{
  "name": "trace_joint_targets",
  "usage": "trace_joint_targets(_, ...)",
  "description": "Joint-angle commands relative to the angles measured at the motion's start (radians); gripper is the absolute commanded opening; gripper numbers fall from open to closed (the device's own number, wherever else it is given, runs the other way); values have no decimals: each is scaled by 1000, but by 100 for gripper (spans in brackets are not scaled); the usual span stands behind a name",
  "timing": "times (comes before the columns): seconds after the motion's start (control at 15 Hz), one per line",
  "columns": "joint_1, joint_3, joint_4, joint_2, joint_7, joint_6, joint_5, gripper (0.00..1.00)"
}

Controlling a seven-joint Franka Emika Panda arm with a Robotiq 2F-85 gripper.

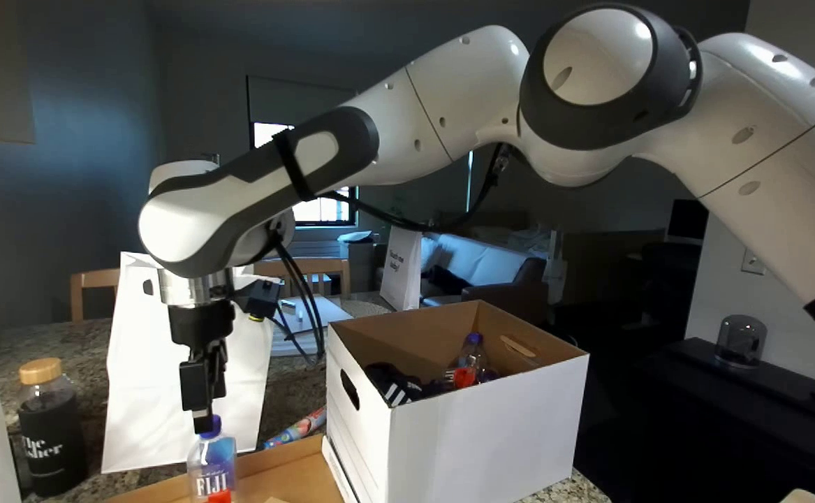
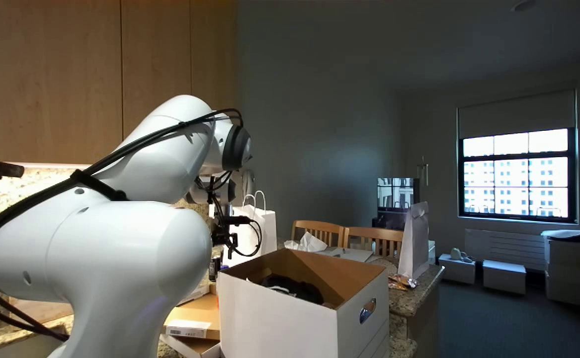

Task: Put the water bottle and the cardboard box into the bigger box

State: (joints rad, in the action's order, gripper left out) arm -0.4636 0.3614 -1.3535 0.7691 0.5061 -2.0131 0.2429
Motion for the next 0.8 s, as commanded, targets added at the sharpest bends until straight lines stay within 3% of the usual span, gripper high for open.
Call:
trace_joint_targets(0.0,-32,-27,103,64,29,56,23,100)
trace_joint_targets(0.2,-62,-61,165,103,18,74,60,100)
trace_joint_targets(0.73,-73,-61,316,221,68,177,37,100)
